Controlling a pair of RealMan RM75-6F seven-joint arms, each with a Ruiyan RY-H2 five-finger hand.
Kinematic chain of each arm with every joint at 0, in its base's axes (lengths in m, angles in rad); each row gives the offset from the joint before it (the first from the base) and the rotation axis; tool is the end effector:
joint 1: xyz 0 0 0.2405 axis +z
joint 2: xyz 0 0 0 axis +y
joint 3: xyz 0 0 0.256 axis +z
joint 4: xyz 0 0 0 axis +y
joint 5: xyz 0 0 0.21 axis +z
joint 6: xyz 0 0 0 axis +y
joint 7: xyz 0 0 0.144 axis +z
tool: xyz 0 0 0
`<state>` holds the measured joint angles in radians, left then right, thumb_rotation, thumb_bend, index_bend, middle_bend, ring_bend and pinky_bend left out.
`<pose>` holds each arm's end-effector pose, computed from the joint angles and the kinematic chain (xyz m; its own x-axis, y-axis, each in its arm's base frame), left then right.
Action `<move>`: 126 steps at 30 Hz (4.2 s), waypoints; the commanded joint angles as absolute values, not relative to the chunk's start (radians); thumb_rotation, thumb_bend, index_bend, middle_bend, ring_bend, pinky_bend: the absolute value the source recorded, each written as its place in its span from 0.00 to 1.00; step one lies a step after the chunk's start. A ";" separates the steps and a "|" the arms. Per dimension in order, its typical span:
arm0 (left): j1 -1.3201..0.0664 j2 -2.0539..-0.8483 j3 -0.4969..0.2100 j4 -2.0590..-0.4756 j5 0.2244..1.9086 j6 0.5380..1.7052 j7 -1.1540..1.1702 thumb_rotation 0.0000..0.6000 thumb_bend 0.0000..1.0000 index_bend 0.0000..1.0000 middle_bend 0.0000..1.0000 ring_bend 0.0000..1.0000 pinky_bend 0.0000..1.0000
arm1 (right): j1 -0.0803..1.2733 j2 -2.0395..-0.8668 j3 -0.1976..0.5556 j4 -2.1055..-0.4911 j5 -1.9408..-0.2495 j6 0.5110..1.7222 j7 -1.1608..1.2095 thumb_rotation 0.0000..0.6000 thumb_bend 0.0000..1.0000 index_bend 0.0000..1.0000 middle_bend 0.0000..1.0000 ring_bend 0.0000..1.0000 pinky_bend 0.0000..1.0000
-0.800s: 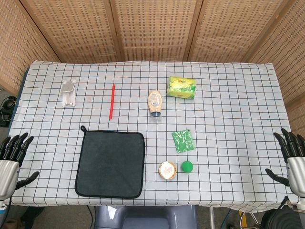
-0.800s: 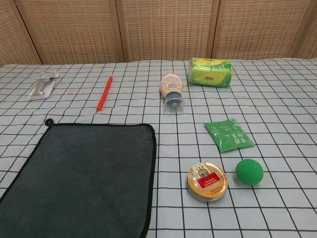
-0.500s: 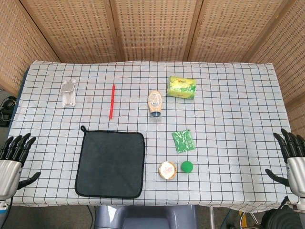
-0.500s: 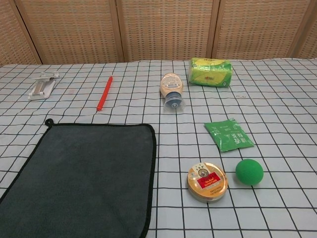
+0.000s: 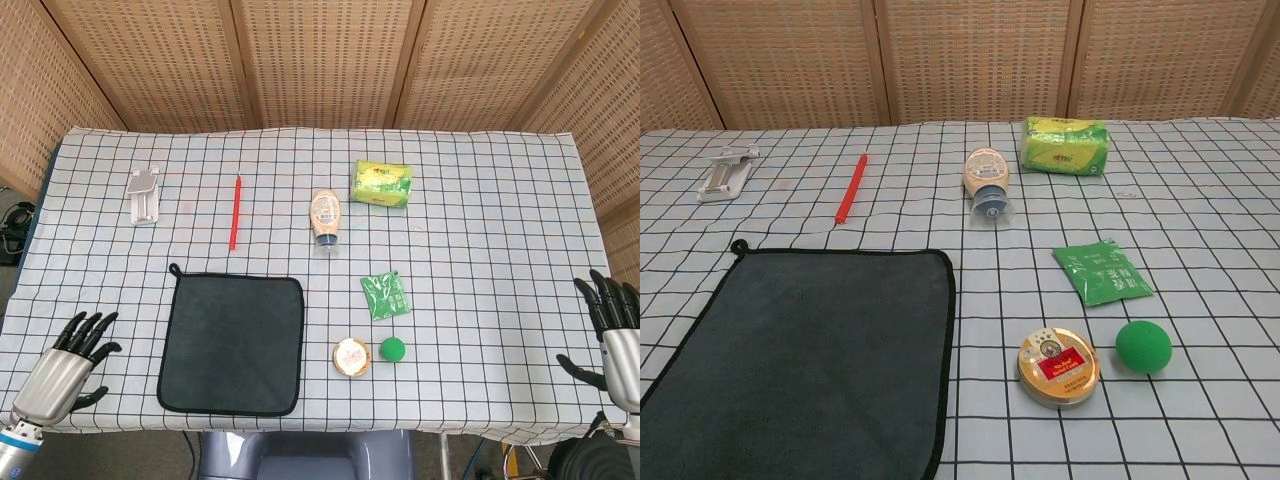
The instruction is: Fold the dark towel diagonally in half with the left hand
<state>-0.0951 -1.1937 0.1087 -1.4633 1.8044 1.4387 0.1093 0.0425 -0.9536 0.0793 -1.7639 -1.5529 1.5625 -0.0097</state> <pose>-0.3083 0.1429 0.1040 0.5906 0.1508 0.7928 0.7837 -0.3415 -0.5188 -0.2840 -0.1722 0.2071 0.4154 0.0872 0.9054 -0.9070 -0.0353 0.4196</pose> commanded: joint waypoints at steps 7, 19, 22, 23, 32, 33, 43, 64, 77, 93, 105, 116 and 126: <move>-0.134 -1.389 0.179 -1.155 1.921 1.452 -0.034 1.00 0.27 0.41 0.00 0.00 0.00 | 0.043 -0.954 0.079 -1.765 -1.550 1.559 -0.011 1.00 0.00 0.00 0.00 0.00 0.00; -0.146 -1.489 0.219 -1.011 1.952 1.467 -0.054 1.00 0.29 0.44 0.00 0.00 0.00 | 0.041 -0.944 0.083 -1.763 -1.544 1.563 0.017 1.00 0.00 0.00 0.00 0.00 0.00; -0.150 -1.506 0.221 -0.991 1.951 1.466 -0.054 1.00 0.29 0.44 0.00 0.00 0.00 | 0.040 -0.943 0.084 -1.763 -1.543 1.564 0.021 1.00 0.00 0.00 0.00 0.00 0.00; -0.151 -1.513 0.222 -0.983 1.949 1.466 -0.055 1.00 0.29 0.44 0.00 0.00 0.00 | 0.040 -0.942 0.084 -1.763 -1.542 1.564 0.022 1.00 0.00 0.00 0.00 0.00 0.00; -0.157 -1.550 0.232 -0.941 1.937 1.466 -0.062 1.00 0.29 0.46 0.00 0.00 0.00 | 0.041 -0.940 0.087 -1.760 -1.537 1.560 0.030 1.00 0.00 0.00 0.00 0.00 0.00; -0.158 -1.553 0.233 -0.939 1.935 1.467 -0.062 1.00 0.29 0.46 0.00 0.00 0.00 | 0.041 -0.940 0.087 -1.760 -1.536 1.560 0.031 1.00 0.00 0.00 0.00 0.00 0.00; -0.166 -1.566 0.242 -0.931 1.922 1.459 -0.047 1.00 0.29 0.49 0.00 0.00 0.00 | 0.040 -0.937 0.087 -1.761 -1.536 1.562 0.036 1.00 0.00 0.00 0.00 0.00 0.00; -0.178 -1.573 0.256 -0.937 1.906 1.456 -0.034 1.00 0.44 0.51 0.00 0.00 0.00 | 0.038 -0.932 0.087 -1.762 -1.538 1.565 0.048 1.00 0.00 0.00 0.00 0.00 0.00; -0.188 -1.563 0.240 -0.993 1.878 1.462 -0.052 1.00 0.48 0.63 0.00 0.00 0.00 | 0.037 -0.930 0.086 -1.762 -1.542 1.566 0.054 1.00 0.00 0.00 0.00 0.00 0.00; -0.329 -1.492 0.085 -1.241 1.782 1.344 0.053 1.00 0.48 0.64 0.00 0.00 0.00 | 0.038 -0.930 0.091 -1.759 -1.530 1.563 0.056 1.00 0.00 0.00 0.00 0.00 0.00; -0.536 -1.572 -0.038 -1.204 1.736 1.155 0.089 1.00 0.48 0.65 0.00 0.00 0.00 | 0.047 -0.933 0.108 -1.737 -1.479 1.538 0.068 1.00 0.00 0.00 0.00 0.00 0.00; -0.645 -1.657 -0.063 -1.105 1.720 1.061 0.125 1.00 0.48 0.66 0.00 0.00 0.00 | 0.052 -0.931 0.123 -1.718 -1.435 1.517 0.091 1.00 0.00 0.00 0.00 0.00 0.00; -0.755 -1.747 -0.087 -0.969 1.701 1.002 0.096 1.00 0.48 0.66 0.00 0.00 0.00 | 0.056 -0.929 0.136 -1.702 -1.397 1.496 0.109 1.00 0.00 0.00 0.00 0.00 0.00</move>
